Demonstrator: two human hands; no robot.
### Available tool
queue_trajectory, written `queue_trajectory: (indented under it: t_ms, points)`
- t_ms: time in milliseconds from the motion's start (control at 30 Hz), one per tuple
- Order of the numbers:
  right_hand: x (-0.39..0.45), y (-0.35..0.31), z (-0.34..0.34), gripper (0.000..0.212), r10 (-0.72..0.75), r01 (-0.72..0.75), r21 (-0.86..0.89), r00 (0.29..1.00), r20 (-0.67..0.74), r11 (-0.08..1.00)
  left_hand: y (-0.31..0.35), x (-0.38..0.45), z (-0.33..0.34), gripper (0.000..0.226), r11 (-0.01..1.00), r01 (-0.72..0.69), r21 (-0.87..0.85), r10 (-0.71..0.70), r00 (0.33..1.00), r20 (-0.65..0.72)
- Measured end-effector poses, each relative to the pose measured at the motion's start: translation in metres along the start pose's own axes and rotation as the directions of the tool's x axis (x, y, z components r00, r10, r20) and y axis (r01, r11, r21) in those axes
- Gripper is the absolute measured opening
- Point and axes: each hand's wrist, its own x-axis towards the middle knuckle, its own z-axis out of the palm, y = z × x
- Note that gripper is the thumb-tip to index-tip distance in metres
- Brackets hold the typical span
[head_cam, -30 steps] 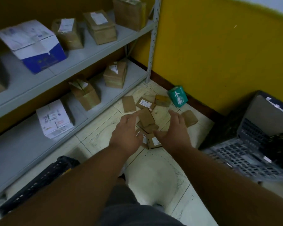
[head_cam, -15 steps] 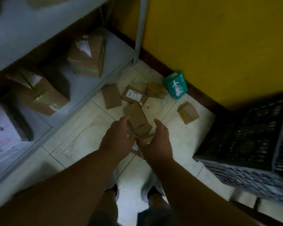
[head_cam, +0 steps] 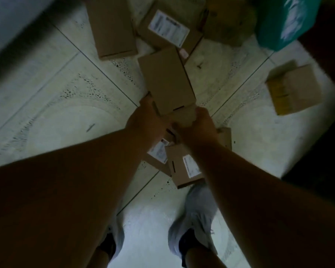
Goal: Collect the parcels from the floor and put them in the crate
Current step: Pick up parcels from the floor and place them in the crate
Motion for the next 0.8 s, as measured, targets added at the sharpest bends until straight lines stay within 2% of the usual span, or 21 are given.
queue_trajectory:
  t_ms: [33, 167, 233, 333, 400, 433, 567, 700, 800]
  points:
    - [0.02, 0.002, 0.001, 0.033, 0.004, -0.003, -0.023, 1.0, 0.002, 1.0, -0.006, 0.02, 0.011, 0.054, 0.999, 0.01, -0.038, -0.011, 1.0, -0.021]
    - [0.088, 0.009, 0.008, 0.084, 0.038, -0.038, -0.003, 0.999, -0.026, 0.999, -0.02, 0.077, 0.039, 0.038, 0.988, 0.04, -0.15, -0.052, 0.995, -0.08]
    - [0.11, 0.009, 0.012, 0.089, 0.062, -0.062, -0.022, 0.998, 0.016, 0.998, -0.019, 0.093, 0.044, 0.036, 0.986, 0.021, -0.168, -0.029, 0.998, -0.047]
    - [0.121, 0.001, 0.018, 0.073, 0.107, -0.101, -0.063, 0.99, 0.093, 0.993, -0.014, 0.096, 0.037, 0.057, 0.945, 0.106, -0.309, -0.111, 0.994, 0.004]
    - [0.109, -0.006, 0.019, 0.064, 0.069, -0.062, -0.084, 0.995, 0.074, 0.995, -0.011, 0.081, 0.023, 0.077, 0.893, 0.173, -0.416, -0.193, 0.981, -0.006]
    - [0.098, -0.009, 0.018, 0.061, 0.047, -0.042, -0.094, 0.997, 0.056, 0.995, -0.01, 0.069, 0.015, 0.079, 0.9, 0.164, -0.403, -0.193, 0.981, -0.031]
    - [0.034, -0.024, -0.003, 0.047, -0.028, 0.025, -0.059, 0.999, -0.041, 0.998, -0.006, 0.006, -0.018, 0.068, 0.981, 0.05, -0.186, -0.061, 0.997, -0.056]
    - [-0.049, -0.061, -0.042, 0.04, 0.043, -0.04, 0.107, 0.999, -0.026, 0.993, 0.003, -0.066, -0.065, 0.047, 0.99, -0.115, 0.08, 0.124, 0.986, -0.115]
    - [-0.115, -0.097, -0.072, 0.023, 0.005, -0.012, 0.246, 1.0, 0.03, 0.969, 0.024, -0.118, -0.113, 0.037, 0.994, -0.109, 0.0, 0.107, 0.978, -0.179]
